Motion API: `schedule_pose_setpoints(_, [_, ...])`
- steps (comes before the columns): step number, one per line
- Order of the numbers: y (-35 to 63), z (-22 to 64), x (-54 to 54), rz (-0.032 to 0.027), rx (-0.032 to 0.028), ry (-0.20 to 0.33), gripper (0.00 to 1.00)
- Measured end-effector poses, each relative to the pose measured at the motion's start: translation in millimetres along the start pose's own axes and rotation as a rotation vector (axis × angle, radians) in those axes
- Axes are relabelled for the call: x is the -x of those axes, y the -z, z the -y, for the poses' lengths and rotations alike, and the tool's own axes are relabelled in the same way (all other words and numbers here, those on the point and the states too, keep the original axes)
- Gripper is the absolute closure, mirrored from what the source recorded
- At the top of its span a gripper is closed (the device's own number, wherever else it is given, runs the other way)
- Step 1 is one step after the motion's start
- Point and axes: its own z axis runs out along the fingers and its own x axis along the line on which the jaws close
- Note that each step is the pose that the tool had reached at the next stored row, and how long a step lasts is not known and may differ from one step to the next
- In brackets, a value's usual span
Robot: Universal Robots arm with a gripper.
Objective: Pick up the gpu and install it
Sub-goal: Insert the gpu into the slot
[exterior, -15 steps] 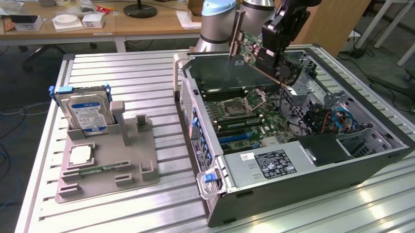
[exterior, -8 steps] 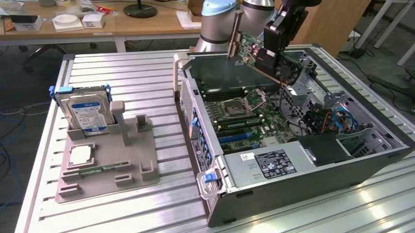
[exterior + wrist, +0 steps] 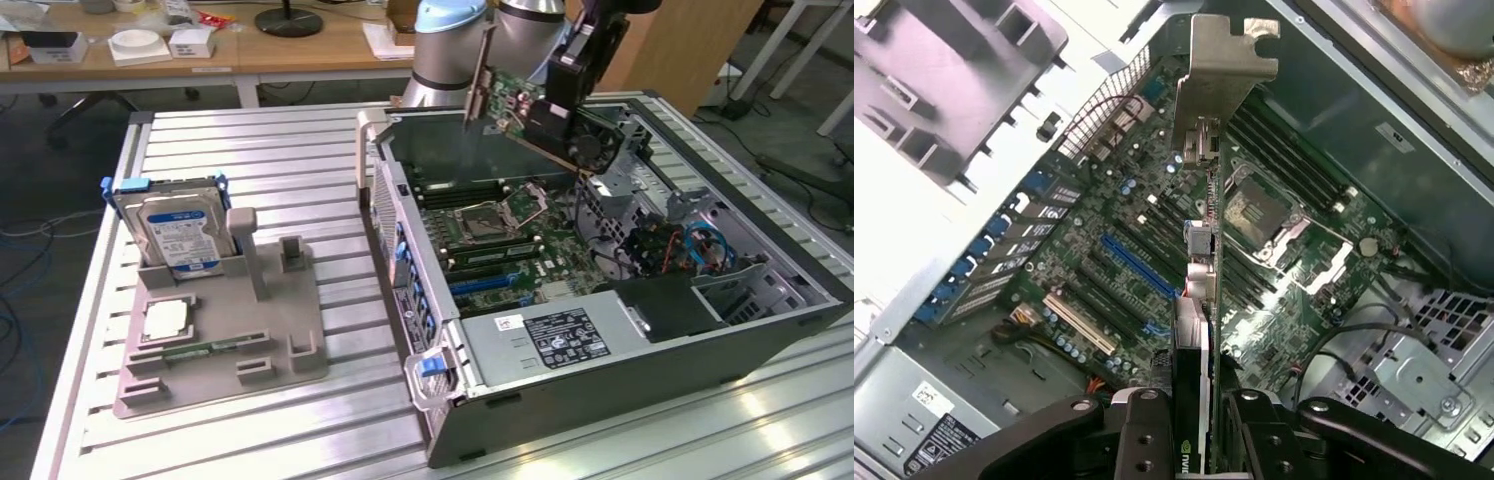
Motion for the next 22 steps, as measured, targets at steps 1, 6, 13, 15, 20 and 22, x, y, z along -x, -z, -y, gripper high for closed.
schedule_pose_setpoints(1, [0.0,0.0,0.0,-0.0002,0.0002,0.009,0.73])
schedule_pose_setpoints(6, [-0.1,0.0,0.0,-0.0013,0.0011,0.057,0.73])
schedule_pose_setpoints(13, [-0.1,0.0,0.0,-0.0027,0.0023,0.120,0.73])
schedule_pose_setpoints(15, [-0.1,0.0,0.0,-0.0032,0.0026,0.139,0.73])
schedule_pose_setpoints(20, [-0.2,0.0,0.0,-0.0042,0.0035,0.184,0.73])
schedule_pose_setpoints(22, [-0.2,0.0,0.0,-0.0046,0.0038,0.203,0.73])
